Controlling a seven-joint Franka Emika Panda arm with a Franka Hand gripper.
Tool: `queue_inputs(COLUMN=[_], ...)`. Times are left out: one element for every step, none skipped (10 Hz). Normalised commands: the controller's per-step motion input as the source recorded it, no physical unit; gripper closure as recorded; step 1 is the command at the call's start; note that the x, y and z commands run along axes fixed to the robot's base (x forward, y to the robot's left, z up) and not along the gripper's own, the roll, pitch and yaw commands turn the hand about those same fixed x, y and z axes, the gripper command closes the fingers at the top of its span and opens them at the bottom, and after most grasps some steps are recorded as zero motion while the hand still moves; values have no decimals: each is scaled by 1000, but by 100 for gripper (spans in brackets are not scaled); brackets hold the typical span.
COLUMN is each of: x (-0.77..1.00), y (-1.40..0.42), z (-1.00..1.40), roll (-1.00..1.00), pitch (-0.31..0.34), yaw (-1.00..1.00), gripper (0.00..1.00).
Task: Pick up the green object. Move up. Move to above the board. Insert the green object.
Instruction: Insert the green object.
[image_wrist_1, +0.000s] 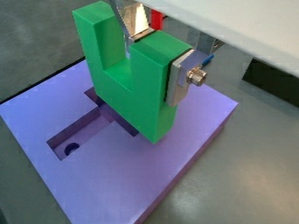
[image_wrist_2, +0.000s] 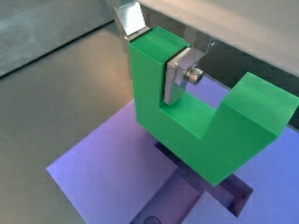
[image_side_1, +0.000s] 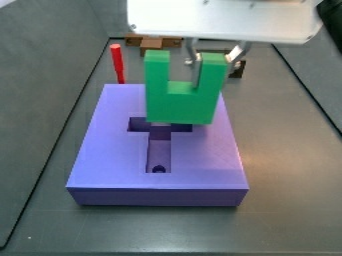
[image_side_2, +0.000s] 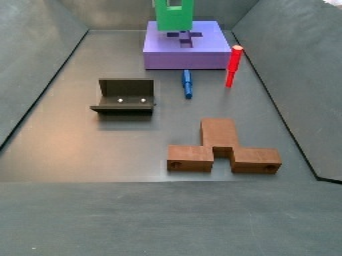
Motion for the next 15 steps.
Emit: queue_inputs(x=[-671,-677,-160,74,143,226,154,0,0,-114,0,6,0,0,-169], y=[114,134,34,-37,-183,-246,-80,0,126,94,134,17,31,37,103], z=[-100,0,0,-86,-166,-297,-369,-311,-49,0,0,-29,-200,-180,-171], roll=[-164,-143,-164,-53,0,0,40,50,-164,-189,-174,-100,-137,-113,-93], pitch=[-153,-156,-113,-4,0,0,0,-7,-49,-119,-87,-50,-90,-74,-114], yaw=[0,-234,0,0,11,51,123,123,69,0,0,0,11,43,9], gripper=[100,100,100,100,100,100,100,100,100,100,100,100,100,100,100])
